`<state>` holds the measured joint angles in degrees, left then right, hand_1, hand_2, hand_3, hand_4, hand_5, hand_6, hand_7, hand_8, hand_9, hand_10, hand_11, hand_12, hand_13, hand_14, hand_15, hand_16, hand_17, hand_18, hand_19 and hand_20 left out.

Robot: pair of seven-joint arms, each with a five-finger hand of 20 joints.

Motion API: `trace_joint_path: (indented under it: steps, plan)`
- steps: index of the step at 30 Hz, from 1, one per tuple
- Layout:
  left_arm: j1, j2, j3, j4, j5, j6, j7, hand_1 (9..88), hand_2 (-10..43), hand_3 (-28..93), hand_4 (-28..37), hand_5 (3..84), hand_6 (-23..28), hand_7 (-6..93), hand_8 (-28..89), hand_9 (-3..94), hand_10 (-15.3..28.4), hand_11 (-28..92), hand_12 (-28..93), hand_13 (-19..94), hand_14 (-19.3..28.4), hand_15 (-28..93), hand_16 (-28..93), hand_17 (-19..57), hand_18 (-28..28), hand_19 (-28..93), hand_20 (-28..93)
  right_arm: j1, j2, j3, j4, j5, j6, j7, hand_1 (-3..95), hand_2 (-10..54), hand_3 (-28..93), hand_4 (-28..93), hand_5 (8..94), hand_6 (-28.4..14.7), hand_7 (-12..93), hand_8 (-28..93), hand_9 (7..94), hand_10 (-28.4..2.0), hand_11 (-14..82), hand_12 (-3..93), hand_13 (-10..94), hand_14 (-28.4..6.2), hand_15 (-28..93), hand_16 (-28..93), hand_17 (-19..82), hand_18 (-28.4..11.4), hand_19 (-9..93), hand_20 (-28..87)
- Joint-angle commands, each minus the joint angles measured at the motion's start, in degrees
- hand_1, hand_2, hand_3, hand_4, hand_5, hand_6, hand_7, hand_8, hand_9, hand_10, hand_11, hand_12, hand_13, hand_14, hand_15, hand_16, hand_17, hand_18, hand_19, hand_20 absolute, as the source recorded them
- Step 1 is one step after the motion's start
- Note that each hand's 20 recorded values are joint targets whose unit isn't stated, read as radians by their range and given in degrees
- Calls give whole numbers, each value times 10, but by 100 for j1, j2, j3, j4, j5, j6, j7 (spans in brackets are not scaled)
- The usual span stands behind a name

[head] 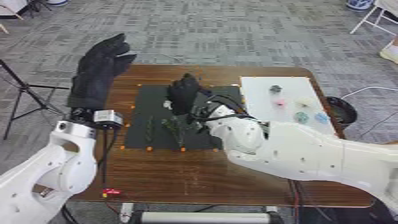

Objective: Arrange flowers

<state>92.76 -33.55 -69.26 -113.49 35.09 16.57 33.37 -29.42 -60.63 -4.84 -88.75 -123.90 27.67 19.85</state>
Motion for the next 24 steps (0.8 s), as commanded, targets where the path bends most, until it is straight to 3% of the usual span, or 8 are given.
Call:
trace_joint_path:
  steps: [1, 11, 15, 24]
  plan:
    - [-807, -10, 478, 118, 21, -5, 228, 294, -36, 699, -227, 316, 19, 252, -107, 267, 120, 298, 203, 243, 143, 387, 47, -79, 200, 409, 176, 319, -1119, -576, 369, -11, 33, 58, 466, -75, 823, -251, 762, 13, 378, 57, 823, -57, 312, 534, 718, -65, 789, 374, 333, -195, 843, 488]
    - [-1391, -136, 1032, 226, -20, -52, 377, 293, -37, 700, -227, 318, 19, 248, -105, 269, 120, 296, 204, 244, 144, 385, 48, -79, 200, 408, 175, 535, -1581, -823, 903, 40, 77, 24, 463, -78, 826, -257, 761, 18, 376, 47, 825, -54, 302, 532, 716, -64, 788, 375, 333, -192, 842, 488]
    - [-1654, -224, 1275, 298, -3, -149, 374, 294, -37, 699, -227, 319, 20, 247, -105, 269, 121, 295, 204, 245, 144, 384, 48, -79, 201, 408, 175, 543, -1663, -876, 1031, -5, 68, 121, 462, -79, 828, -258, 761, 19, 376, 41, 825, -53, 298, 534, 713, -65, 789, 377, 332, -192, 841, 488]
    - [-1841, -376, 1474, 349, -11, -226, 432, 294, -37, 699, -227, 319, 20, 245, -104, 270, 121, 294, 204, 245, 145, 383, 49, -79, 202, 409, 175, 572, -1873, -1025, 1297, -2, 76, 271, 460, -81, 829, -258, 764, 22, 372, 32, 827, -53, 292, 537, 710, -64, 790, 379, 330, -191, 839, 490]
